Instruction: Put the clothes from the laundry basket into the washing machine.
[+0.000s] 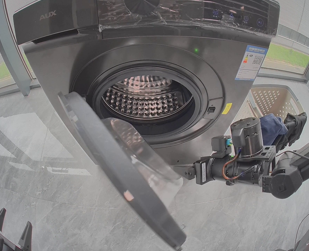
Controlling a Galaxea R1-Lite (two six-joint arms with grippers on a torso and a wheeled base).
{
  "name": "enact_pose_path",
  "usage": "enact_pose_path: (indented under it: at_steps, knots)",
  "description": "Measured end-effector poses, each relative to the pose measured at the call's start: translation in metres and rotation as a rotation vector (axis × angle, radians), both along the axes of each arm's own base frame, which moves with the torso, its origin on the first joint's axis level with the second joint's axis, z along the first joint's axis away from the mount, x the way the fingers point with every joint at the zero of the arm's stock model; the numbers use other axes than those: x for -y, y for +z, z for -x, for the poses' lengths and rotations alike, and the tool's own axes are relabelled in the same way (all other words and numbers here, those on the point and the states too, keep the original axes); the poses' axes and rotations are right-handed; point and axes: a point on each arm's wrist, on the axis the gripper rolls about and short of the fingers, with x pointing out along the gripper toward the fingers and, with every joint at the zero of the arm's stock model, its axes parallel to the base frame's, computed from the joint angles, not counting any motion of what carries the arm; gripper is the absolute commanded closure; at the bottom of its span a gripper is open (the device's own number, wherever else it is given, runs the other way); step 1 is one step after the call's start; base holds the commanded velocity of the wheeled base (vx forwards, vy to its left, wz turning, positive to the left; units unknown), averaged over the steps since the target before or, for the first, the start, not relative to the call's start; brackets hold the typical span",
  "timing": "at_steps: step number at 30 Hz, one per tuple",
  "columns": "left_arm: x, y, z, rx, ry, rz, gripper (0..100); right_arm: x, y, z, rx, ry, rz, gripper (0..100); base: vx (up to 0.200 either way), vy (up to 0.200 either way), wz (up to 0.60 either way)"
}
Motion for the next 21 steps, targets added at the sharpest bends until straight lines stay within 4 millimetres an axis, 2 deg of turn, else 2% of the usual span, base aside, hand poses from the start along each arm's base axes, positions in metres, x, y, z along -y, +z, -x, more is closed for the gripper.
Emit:
enact_pose_path:
  at_steps: [7,13,21]
  knots:
    - [0.000,0.000,0.000,0.000,0.000,0.000,0,-0.012,-0.003,0.010,-0.002,0.046,-0.012,0,0.000,0.000,0.00]
    - [0.000,0.000,0.000,0.000,0.000,-0.001,0,-0.015,-0.003,0.006,0.029,0.051,-0.034,0,-0.200,0.000,0.00]
    - [0.000,0.000,0.000,0.000,0.001,0.000,0,-0.021,-0.016,0.001,0.006,0.052,-0.007,0,-0.200,0.000,0.00]
